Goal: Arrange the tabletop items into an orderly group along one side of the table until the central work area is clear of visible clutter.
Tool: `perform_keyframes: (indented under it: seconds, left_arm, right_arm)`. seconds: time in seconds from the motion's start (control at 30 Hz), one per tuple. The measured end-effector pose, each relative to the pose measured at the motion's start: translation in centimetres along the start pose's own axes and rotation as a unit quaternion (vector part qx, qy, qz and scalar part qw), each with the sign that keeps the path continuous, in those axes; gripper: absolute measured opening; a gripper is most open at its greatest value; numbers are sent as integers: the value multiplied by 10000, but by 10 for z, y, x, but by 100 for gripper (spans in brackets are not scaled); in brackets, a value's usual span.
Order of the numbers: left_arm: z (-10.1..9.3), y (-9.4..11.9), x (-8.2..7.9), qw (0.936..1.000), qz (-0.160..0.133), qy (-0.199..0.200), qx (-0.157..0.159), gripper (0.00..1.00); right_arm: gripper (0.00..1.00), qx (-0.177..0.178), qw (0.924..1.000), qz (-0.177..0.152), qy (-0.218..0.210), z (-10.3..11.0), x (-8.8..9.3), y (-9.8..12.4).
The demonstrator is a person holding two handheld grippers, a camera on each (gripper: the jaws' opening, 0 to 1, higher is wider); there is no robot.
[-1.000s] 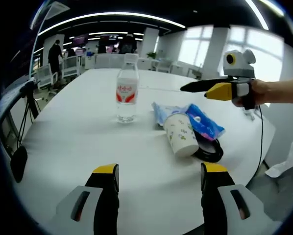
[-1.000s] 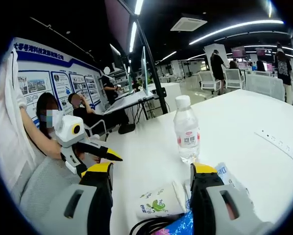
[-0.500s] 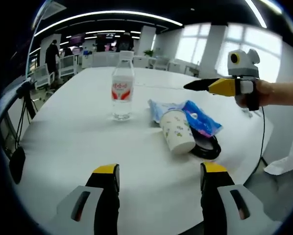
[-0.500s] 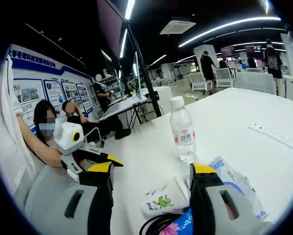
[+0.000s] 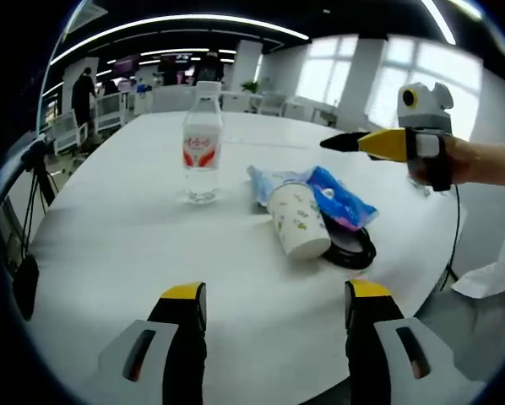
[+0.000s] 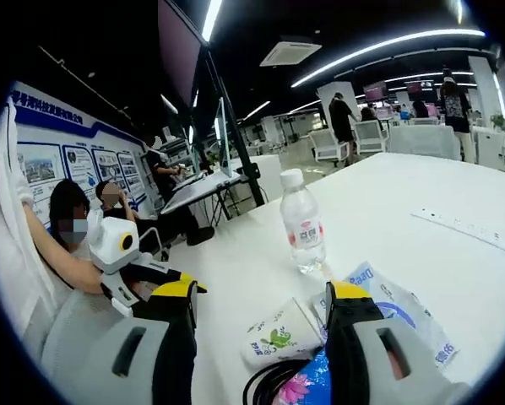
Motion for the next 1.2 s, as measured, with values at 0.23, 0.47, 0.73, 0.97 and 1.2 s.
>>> perform_keyframes:
  seconds: [0.23, 0.47, 0.73, 0.97, 1.2]
  left_arm:
    - [-2, 2, -6, 9998, -184, 96, 73, 62]
    - [-2, 4, -8, 9994, -273, 203, 112, 62]
    - [-6, 2, -7, 9991, -254, 214, 272, 61]
    - [-11, 0, -7, 9987, -214, 169, 436, 61]
    - [-14, 4, -12, 9986, -290, 114, 432, 61]
  right_arm:
    - [58, 1121, 9910, -689, -229, -9, -12, 23]
    - [61, 1660, 9835, -700, -168, -6, 1, 43]
    - [60, 2179, 9714, -816, -477, -2, 18, 63]
    - [60, 2376, 9662, -811, -595, -4, 24, 68]
    - [59, 2555, 9611, -760, -716, -9, 30, 72]
Point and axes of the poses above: the point that each gripper's makers call its tool centre point, and the gripper's own axes: y roughly backward along the fingers, z roughly to its left, x roughly out of its underside, the point moved 3 cm from there along y, roughly backward along the fingers, and after that the axes turned 4 degrees about x, right-handed, at the moved point
